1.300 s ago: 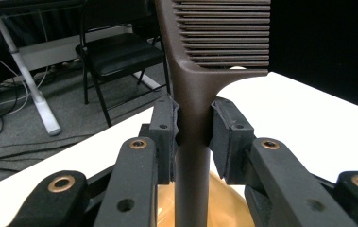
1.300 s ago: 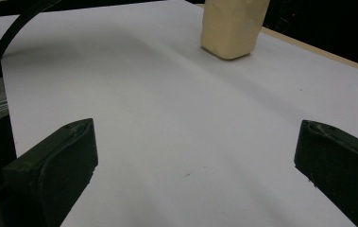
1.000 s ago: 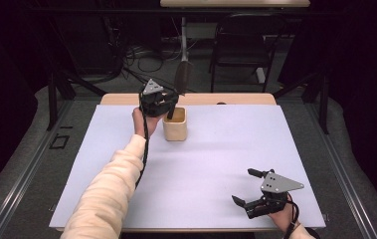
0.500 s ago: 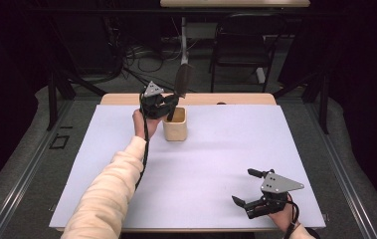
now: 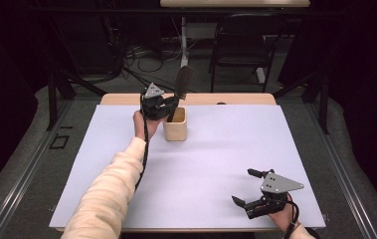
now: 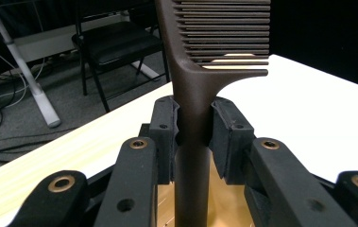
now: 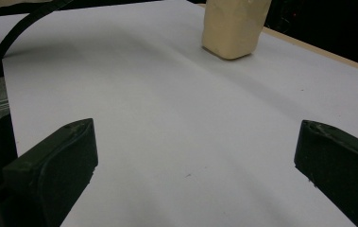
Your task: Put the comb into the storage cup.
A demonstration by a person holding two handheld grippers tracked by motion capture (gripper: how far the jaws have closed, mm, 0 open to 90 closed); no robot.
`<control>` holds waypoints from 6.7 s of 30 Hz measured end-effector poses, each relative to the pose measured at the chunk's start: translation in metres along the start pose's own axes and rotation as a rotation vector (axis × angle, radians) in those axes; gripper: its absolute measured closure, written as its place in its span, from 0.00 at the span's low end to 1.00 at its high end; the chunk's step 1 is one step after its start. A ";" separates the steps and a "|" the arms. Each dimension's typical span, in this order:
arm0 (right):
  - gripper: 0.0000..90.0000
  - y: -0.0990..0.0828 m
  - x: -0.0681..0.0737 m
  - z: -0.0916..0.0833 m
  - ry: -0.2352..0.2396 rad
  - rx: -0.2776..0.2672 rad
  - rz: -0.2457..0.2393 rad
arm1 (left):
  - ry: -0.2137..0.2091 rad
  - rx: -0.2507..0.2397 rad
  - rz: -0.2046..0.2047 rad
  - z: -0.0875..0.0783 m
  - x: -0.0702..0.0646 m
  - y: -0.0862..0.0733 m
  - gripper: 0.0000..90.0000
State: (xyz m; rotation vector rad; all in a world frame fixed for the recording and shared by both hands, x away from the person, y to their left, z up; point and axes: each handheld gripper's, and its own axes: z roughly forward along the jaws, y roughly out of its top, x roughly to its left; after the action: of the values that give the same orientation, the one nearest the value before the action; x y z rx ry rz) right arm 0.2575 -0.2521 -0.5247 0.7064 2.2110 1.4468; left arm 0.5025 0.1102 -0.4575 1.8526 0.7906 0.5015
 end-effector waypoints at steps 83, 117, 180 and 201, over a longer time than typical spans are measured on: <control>0.00 0.000 0.000 0.000 0.006 -0.001 -0.004 | -0.045 0.153 0.085 0.015 -0.008 -0.011 0.80; 0.00 0.000 0.000 0.000 0.005 -0.002 -0.002 | -0.066 0.197 0.080 0.020 -0.007 -0.016 0.80; 0.00 0.000 0.001 0.000 0.005 0.003 -0.002 | -0.069 0.228 0.121 -0.056 -0.025 -0.003 0.00; 0.00 0.000 0.001 0.001 0.004 0.011 0.001 | -0.027 0.259 0.076 -0.082 -0.024 -0.030 0.00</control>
State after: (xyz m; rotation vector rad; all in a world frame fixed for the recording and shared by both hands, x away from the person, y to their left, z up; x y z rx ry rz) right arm 0.2578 -0.2509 -0.5252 0.7091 2.2235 1.4382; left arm 0.4240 0.1540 -0.4523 2.1302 0.7991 0.4364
